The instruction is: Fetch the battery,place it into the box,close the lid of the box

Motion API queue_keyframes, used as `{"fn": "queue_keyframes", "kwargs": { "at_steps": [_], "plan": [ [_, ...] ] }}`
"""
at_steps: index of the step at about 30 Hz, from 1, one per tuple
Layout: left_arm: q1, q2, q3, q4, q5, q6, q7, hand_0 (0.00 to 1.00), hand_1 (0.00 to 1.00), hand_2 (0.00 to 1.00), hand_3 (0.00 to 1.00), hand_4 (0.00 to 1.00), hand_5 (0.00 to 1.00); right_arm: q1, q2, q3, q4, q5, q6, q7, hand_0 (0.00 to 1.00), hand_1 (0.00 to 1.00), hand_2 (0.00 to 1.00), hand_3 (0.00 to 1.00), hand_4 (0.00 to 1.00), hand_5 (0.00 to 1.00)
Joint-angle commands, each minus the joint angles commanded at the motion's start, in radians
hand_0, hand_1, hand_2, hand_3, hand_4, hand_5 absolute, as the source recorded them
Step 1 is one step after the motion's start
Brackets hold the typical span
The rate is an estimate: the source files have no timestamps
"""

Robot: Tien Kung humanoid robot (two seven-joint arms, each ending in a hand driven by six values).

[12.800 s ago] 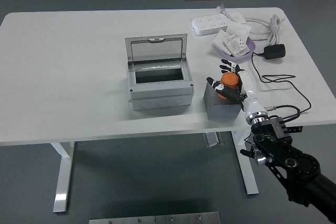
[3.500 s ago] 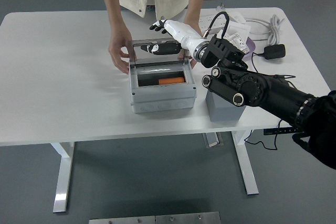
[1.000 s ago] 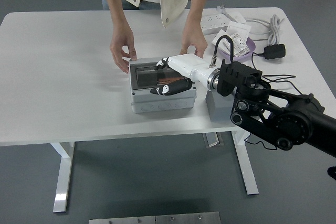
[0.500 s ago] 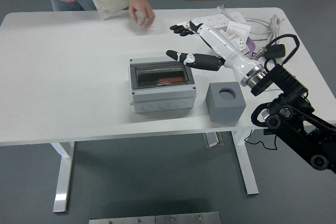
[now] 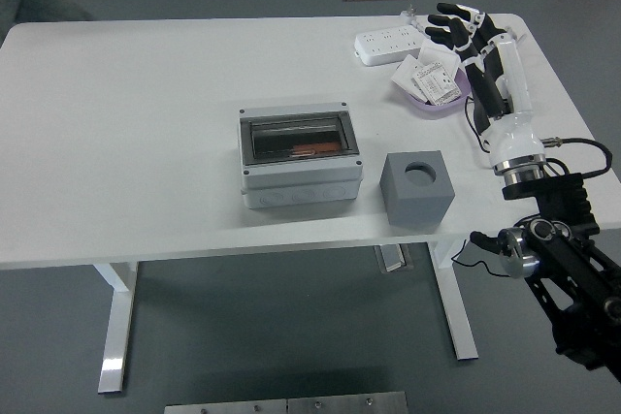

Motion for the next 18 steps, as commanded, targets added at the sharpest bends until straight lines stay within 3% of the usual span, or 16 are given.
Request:
{"fn": "queue_keyframes", "kwargs": {
  "at_steps": [8, 12, 18],
  "plan": [
    [0.000, -0.001, -0.002, 0.000, -0.001, 0.001, -0.002, 0.573, 0.587, 0.504, 0.555, 0.523, 0.002, -0.021, -0.015, 0.070, -0.110, 0.217, 0.164, -0.108, 0.709, 0.641, 0.657, 0.670, 0.930, 0.781],
    [0.000, -0.001, -0.004, 0.000, 0.000, 0.002, -0.003, 0.573, 0.587, 0.504, 0.555, 0.523, 0.002, -0.029, -0.015, 0.081, -0.126, 0.251, 0.184, -0.116, 0.730, 0.663, 0.665, 0.678, 0.931, 0.786],
    [-0.001, -0.001, -0.008, 0.000, 0.002, 0.003, -0.005, 0.573, 0.587, 0.504, 0.555, 0.523, 0.002, -0.041, -0.008, 0.093, -0.133, 0.246, 0.173, -0.106, 0.738, 0.670, 0.668, 0.679, 0.931, 0.781]
  ]
}}
